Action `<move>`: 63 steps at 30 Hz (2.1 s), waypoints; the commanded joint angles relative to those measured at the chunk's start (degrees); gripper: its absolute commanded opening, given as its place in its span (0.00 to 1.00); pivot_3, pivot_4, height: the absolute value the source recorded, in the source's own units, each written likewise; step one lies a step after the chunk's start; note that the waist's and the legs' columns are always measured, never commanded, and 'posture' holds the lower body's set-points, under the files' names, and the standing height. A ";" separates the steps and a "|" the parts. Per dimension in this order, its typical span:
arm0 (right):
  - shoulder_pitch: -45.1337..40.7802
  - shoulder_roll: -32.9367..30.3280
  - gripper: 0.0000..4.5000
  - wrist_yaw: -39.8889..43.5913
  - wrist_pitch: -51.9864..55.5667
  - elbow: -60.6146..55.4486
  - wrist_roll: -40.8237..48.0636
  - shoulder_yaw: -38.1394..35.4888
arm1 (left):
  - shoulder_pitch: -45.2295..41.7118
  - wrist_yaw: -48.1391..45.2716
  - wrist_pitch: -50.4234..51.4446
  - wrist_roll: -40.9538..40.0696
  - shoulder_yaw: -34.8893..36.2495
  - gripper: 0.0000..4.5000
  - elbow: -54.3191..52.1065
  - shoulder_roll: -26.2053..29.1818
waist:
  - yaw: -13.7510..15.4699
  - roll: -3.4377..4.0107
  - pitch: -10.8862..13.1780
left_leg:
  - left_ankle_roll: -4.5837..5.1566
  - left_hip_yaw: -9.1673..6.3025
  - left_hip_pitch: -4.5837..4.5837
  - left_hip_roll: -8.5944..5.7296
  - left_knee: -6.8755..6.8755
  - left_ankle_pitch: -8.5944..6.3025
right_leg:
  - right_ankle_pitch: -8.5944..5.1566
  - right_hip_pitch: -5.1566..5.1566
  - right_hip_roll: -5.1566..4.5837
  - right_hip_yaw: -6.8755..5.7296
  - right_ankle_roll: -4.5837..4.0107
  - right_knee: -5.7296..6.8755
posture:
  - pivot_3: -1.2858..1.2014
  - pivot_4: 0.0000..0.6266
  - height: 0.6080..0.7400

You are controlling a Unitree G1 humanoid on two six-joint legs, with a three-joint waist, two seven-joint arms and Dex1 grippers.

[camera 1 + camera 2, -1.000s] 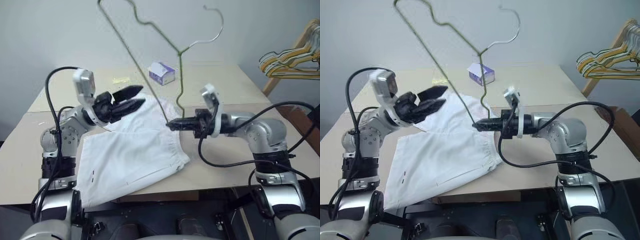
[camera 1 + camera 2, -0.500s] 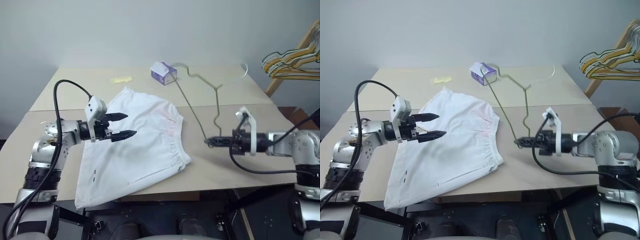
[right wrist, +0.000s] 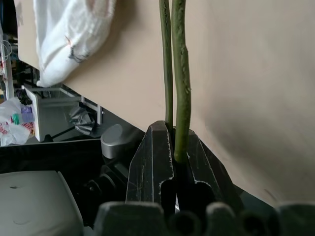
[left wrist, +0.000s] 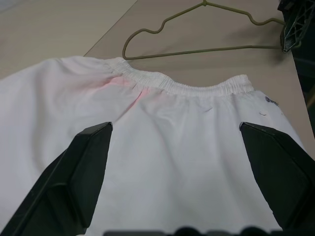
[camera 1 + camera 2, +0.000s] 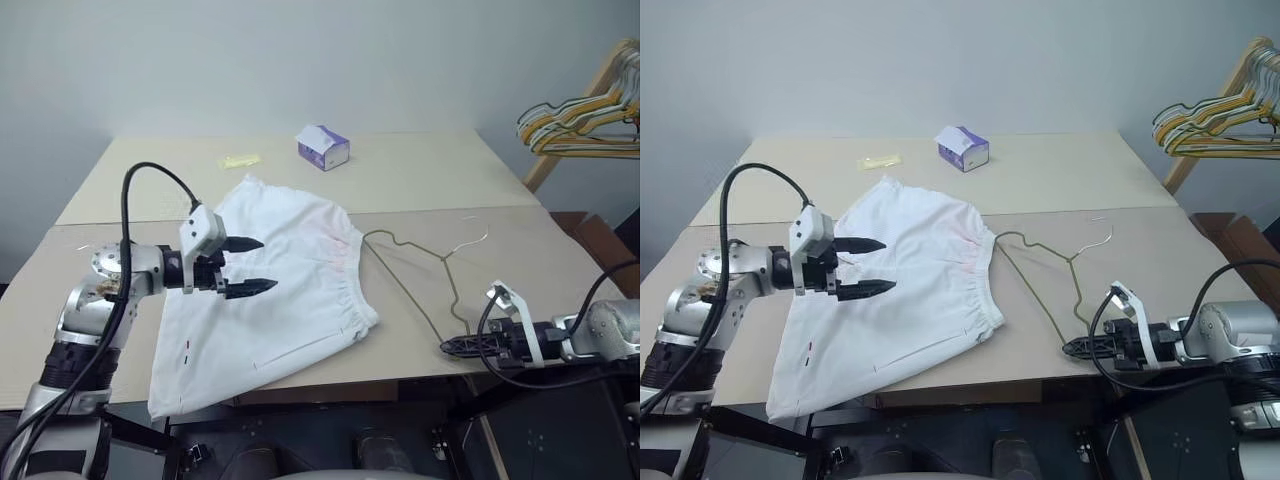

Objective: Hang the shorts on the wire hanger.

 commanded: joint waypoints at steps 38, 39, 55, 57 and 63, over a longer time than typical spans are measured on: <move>-13.64 1.41 0.00 11.89 -9.11 11.88 -12.00 7.11 | 4.43 2.94 0.77 -0.06 -0.01 0.99 -6.02 -0.66 | 2.85 0.01 -0.01 | -0.01 0.05 0.02 0.00 0.13 0.01 | 0.09 0.01 0.02 0.03 0.00 0.07 | 0.52 0.00 1.00; -13.66 1.35 0.00 12.05 -9.20 11.94 -12.11 7.14 | 4.32 2.96 0.65 0.09 -0.21 0.99 -5.88 -0.75 | 2.85 0.01 -0.01 | -0.01 0.05 0.02 0.00 0.13 0.01 | 0.09 0.01 0.02 0.03 0.00 0.07 | 0.52 0.00 1.00; -14.58 0.78 0.00 14.97 -8.76 11.42 -12.42 8.00 | 4.12 2.87 0.81 0.11 -0.75 0.99 -5.89 -0.86 | 2.83 0.02 -0.01 | -0.01 0.05 0.01 0.00 0.14 0.01 | 0.10 0.01 0.02 0.03 -0.01 0.06 | 0.52 0.00 1.00; -13.94 0.62 0.00 15.60 -8.25 9.91 -12.29 8.86 | 4.27 2.86 0.83 0.04 -0.71 0.99 -6.04 -0.83 | 2.84 0.02 -0.01 | 0.00 0.05 0.01 0.00 0.14 0.01 | 0.10 0.01 0.02 0.03 -0.01 0.06 | 0.52 0.00 1.00; -13.38 1.03 0.00 14.90 -7.81 10.36 -13.91 11.05 | 4.59 3.14 0.82 0.22 -0.63 0.99 -6.08 -0.77 | 2.85 0.03 -0.02 | -0.01 0.05 0.01 -0.01 0.15 0.01 | 0.10 0.01 0.01 0.03 -0.01 0.08 | 0.52 0.00 1.00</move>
